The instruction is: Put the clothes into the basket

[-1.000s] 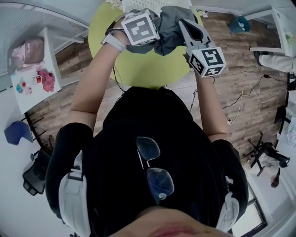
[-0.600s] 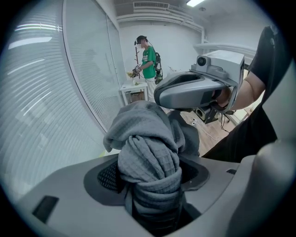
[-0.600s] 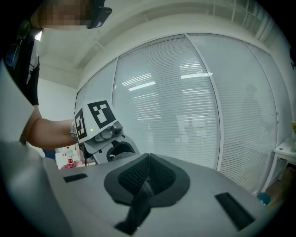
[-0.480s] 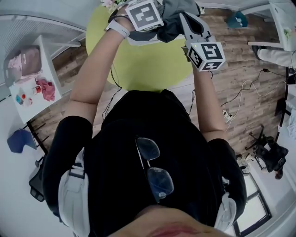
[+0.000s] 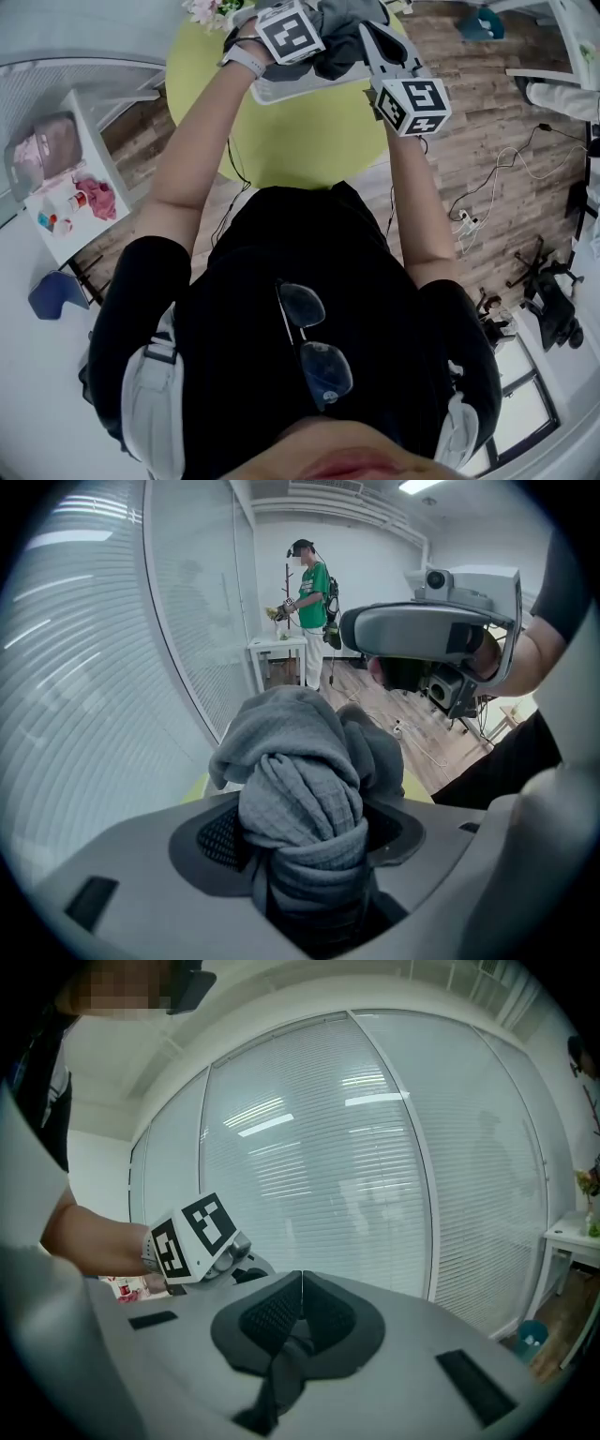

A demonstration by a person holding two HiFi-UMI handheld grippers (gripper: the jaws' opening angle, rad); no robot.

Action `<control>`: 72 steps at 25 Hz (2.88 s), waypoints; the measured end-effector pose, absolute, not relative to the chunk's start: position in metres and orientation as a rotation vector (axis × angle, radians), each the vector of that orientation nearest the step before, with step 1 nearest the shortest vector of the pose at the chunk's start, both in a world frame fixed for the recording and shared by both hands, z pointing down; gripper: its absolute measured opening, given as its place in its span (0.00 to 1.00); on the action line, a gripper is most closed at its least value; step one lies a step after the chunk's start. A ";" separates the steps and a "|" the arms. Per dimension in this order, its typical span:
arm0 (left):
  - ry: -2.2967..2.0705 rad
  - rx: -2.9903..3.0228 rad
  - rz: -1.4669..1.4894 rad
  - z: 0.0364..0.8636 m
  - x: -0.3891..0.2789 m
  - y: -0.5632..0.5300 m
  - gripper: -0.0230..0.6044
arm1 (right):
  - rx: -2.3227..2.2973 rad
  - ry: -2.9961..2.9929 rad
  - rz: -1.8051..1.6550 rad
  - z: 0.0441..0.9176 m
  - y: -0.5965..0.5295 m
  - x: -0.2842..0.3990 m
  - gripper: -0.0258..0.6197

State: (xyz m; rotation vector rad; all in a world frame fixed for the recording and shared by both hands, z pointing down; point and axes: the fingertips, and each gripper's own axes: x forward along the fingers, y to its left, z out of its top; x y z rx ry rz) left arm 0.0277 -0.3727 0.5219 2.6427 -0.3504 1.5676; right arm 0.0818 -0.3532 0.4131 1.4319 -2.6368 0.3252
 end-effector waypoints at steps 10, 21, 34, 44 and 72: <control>-0.277 2.483 1.579 0.620 0.040 -0.358 0.54 | 1.420 -2.575 0.448 0.466 -0.355 0.094 0.08; -0.213 2.468 1.567 0.686 0.048 -0.354 0.55 | 1.396 -2.550 0.522 0.497 -0.358 0.099 0.08; -0.340 2.474 1.468 0.686 0.033 -0.362 0.56 | 1.370 -2.567 0.597 0.514 -0.355 0.095 0.08; -0.583 2.701 1.076 0.544 0.035 -0.358 0.56 | 1.282 -2.630 0.504 0.481 -0.341 0.090 0.08; -1.085 2.860 0.251 0.358 -0.010 -0.165 0.05 | 0.827 -2.991 0.188 0.343 -0.174 0.036 0.08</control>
